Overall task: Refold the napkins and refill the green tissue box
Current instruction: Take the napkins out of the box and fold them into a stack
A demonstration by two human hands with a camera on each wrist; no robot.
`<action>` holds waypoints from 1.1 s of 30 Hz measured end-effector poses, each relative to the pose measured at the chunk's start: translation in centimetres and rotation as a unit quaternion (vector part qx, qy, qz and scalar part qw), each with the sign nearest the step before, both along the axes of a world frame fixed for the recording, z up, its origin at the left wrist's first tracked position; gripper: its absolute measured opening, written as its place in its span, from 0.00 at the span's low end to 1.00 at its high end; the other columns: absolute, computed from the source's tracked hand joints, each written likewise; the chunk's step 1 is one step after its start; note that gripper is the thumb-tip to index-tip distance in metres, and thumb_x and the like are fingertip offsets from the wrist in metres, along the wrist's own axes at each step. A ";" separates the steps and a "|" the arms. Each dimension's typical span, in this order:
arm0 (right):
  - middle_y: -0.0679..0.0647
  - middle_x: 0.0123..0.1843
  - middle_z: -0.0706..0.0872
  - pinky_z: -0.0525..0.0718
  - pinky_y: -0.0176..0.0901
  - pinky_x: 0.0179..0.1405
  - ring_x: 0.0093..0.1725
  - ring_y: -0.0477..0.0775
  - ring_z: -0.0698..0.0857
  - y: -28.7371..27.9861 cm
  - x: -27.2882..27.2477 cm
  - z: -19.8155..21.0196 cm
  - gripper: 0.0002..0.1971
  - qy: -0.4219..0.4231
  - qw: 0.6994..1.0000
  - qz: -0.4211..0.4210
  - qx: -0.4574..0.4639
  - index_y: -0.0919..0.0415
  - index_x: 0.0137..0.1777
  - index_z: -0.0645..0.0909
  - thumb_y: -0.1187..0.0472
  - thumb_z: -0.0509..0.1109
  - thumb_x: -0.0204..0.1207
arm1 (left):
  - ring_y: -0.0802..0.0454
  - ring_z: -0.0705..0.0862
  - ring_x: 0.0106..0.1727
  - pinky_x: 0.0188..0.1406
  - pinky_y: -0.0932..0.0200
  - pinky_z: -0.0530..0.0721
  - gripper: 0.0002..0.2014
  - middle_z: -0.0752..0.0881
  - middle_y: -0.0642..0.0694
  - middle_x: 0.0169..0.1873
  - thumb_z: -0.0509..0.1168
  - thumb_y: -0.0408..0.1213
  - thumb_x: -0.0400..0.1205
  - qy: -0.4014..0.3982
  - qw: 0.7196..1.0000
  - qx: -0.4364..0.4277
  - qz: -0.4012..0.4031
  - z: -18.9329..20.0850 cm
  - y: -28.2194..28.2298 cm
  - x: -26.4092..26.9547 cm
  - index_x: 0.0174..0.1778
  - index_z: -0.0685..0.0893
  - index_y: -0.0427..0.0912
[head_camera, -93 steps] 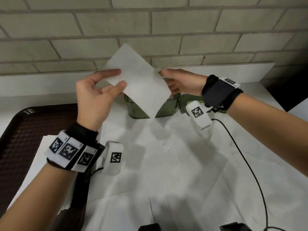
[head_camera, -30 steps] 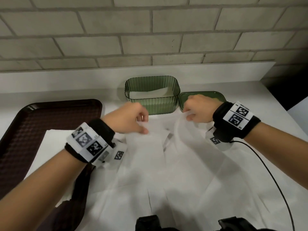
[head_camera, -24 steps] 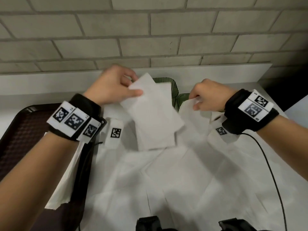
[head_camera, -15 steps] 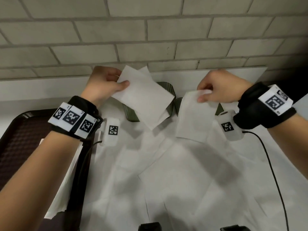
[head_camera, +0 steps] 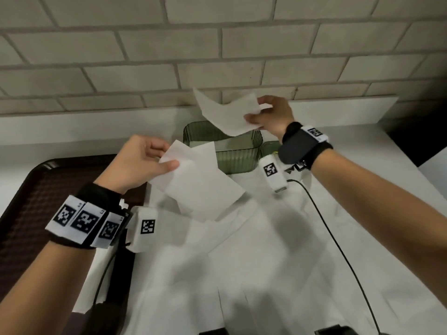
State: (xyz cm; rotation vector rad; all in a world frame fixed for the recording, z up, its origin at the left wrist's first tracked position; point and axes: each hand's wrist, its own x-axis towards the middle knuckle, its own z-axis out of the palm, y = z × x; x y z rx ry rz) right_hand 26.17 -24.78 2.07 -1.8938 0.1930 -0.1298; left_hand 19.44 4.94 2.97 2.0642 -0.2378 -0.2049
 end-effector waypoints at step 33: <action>0.50 0.47 0.90 0.83 0.51 0.48 0.44 0.47 0.87 1.7 -6.6 -1.2 0.09 0.050 0.949 0.301 -0.073 0.60 0.52 0.86 0.58 0.77 0.74 | 0.56 0.86 0.31 0.34 0.68 0.84 0.11 0.90 0.47 0.32 0.79 0.33 0.70 -0.067 0.969 -0.212 0.113 0.7 -1.7 -0.1 0.44 0.85 0.40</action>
